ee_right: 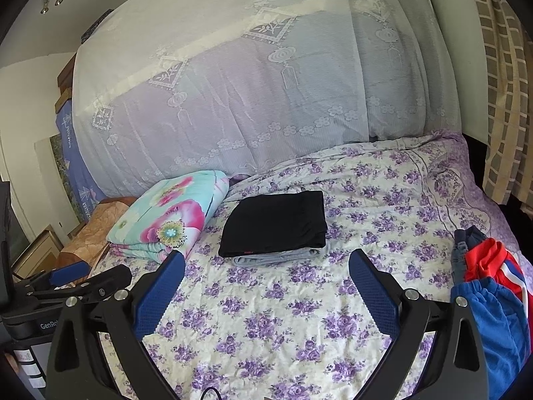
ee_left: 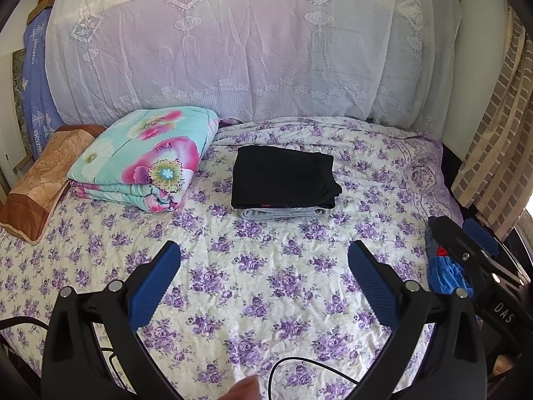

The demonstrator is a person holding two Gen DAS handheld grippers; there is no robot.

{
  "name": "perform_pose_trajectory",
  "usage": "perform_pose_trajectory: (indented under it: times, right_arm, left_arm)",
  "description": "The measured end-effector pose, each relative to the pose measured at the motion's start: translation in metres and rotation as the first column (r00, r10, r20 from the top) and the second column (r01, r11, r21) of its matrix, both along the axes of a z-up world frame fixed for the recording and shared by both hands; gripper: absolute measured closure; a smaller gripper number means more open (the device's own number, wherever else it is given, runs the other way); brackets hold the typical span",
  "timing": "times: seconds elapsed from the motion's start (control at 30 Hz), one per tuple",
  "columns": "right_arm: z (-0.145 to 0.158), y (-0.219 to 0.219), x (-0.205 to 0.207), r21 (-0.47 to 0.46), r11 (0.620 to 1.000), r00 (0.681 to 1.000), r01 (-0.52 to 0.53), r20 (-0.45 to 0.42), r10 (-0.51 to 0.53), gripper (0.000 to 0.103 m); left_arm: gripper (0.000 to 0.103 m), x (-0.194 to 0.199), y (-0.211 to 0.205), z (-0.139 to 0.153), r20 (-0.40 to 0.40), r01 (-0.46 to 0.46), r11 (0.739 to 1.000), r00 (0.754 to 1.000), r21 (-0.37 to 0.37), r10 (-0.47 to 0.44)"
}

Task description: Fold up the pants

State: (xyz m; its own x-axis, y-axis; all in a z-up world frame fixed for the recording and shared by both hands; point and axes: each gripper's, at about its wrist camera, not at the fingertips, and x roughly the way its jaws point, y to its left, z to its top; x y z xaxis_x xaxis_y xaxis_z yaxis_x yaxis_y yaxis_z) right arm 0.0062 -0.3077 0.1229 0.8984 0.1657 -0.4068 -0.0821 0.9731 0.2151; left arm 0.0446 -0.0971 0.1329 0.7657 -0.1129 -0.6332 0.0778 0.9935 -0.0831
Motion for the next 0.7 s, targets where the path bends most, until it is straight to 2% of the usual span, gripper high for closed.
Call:
perform_pose_trajectory:
  times: [0.7]
  right_arm:
    - [0.0022,0.0051,0.0020,0.000,1.000,1.000,-0.008,0.003,0.008,0.004]
  left_arm:
    - [0.005,0.0029,-0.0025,-0.0040,-0.022,0.004,1.000,1.000,0.023,-0.003]
